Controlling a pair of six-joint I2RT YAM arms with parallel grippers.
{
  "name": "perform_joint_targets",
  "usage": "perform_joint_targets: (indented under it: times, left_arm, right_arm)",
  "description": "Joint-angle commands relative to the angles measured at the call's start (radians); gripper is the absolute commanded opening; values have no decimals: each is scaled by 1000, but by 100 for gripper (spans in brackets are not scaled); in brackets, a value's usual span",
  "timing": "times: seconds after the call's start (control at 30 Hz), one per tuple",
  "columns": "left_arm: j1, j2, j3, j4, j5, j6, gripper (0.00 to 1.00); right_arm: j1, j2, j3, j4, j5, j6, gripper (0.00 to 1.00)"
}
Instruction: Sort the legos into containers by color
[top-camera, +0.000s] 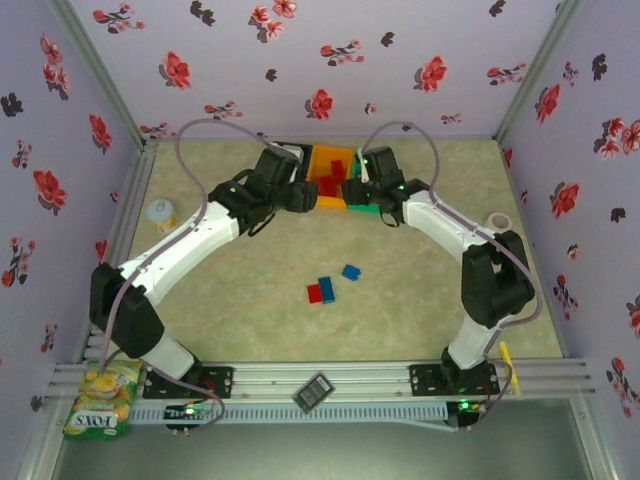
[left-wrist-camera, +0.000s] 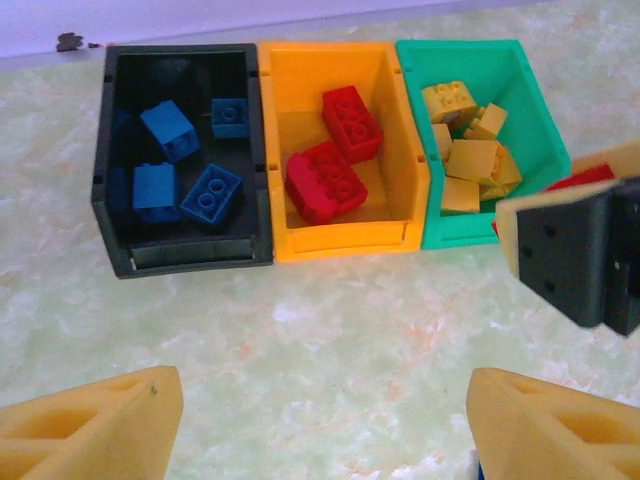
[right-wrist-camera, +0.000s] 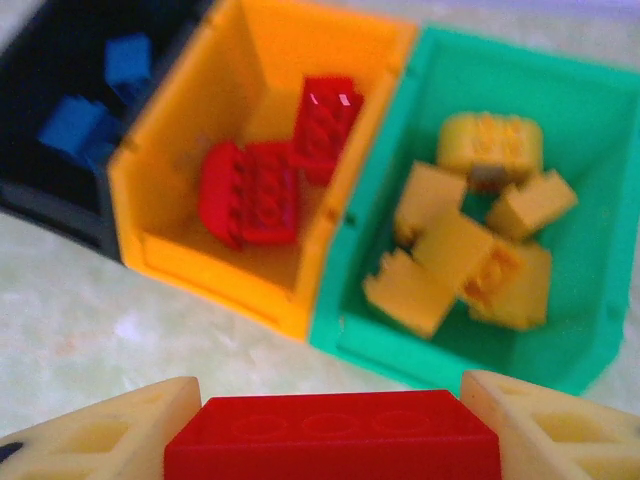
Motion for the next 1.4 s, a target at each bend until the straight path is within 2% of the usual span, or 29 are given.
perform_joint_targets:
  times: [0.0, 0.1, 0.2, 0.33, 0.67, 0.73, 0.8, 0.87, 1.1, 1.37]
  left_arm:
    - [10, -46, -30, 10, -28, -23, 76]
    - [14, -73, -49, 9, -31, -24, 76]
    - [24, -87, -76, 24, -36, -22, 77]
    - [39, -96, -85, 16, -35, -30, 76]
    - [44, -116, -91, 6, -35, -31, 77]
    - [44, -119, -94, -2, -36, -32, 77]
    - [44, -124, -102, -7, -36, -32, 77]
    - [44, -128, -110, -11, -43, -30, 78]
    - [44, -135, -127, -21, -50, -36, 78]
    - [30, -139, -187, -39, 8, -113, 78]
  right_arm:
    - [8, 81, 92, 9, -40, -82, 60]
    - [7, 158, 205, -48, -65, -116, 59]
    - [8, 209, 249, -25, -129, -186, 60]
    - [4, 277, 313, -4, -122, -245, 60]
    - [2, 480, 577, -75, -77, -209, 62]
    - [1, 519, 636, -96, -89, -189, 66]
    - [-3, 544, 688, -115, -130, -154, 75]
    - [-7, 545, 703, -110, -159, -124, 80]
    - [-9, 481, 660, -116, -129, -116, 83]
    - [-19, 277, 449, -89, -42, -78, 82]
